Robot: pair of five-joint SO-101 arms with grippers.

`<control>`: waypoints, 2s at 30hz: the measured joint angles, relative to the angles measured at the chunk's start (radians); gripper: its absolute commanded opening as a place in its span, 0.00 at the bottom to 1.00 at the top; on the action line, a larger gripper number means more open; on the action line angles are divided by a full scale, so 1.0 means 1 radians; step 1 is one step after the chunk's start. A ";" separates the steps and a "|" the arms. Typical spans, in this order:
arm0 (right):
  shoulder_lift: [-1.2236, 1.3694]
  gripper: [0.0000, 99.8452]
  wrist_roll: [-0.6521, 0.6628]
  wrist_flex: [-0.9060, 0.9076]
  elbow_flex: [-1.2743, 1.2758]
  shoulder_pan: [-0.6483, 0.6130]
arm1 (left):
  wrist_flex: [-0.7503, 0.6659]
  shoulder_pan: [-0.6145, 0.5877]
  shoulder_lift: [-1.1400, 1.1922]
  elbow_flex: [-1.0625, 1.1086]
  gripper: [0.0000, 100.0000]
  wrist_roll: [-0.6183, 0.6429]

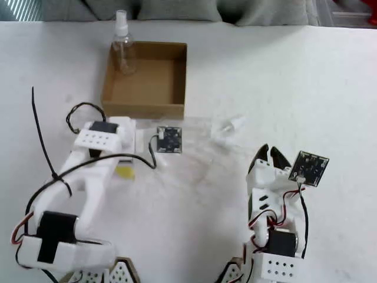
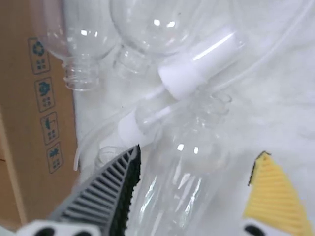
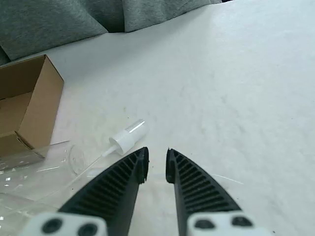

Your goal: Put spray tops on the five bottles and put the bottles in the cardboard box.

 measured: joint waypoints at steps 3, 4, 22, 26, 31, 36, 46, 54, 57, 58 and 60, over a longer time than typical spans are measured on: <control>0.000 0.05 0.000 0.000 0.000 0.000 | 0.000 0.000 0.071 -0.032 0.35 0.000; 0.000 0.05 0.000 0.002 0.000 0.000 | 0.000 -0.002 0.089 -0.046 0.35 0.000; 0.000 0.05 0.000 0.009 0.000 -0.005 | 0.186 -0.002 0.144 -0.077 0.24 0.018; 0.000 0.05 0.000 0.009 0.000 -0.003 | 0.232 -0.002 0.144 -0.094 0.24 0.127; 0.000 0.05 0.000 0.009 0.000 -0.003 | 0.344 -0.002 0.144 -0.155 0.24 0.259; 0.000 0.05 0.000 0.009 0.000 -0.003 | 0.468 -0.002 0.144 -0.212 0.24 0.436; 0.000 0.05 0.000 0.009 0.000 -0.003 | 0.520 -0.066 0.144 -0.233 0.24 0.812; 0.000 0.05 0.000 0.009 0.000 -0.003 | 0.338 -0.178 0.144 -0.147 0.26 0.921; 0.000 0.05 0.000 0.009 0.000 -0.003 | 0.282 -0.184 0.101 -0.052 0.28 0.922; 0.000 0.05 0.000 0.009 0.000 -0.005 | 0.272 -0.184 0.064 -0.018 0.28 0.922; 0.000 0.05 0.000 0.009 0.000 -0.003 | 0.249 -0.184 -0.023 0.054 0.28 0.934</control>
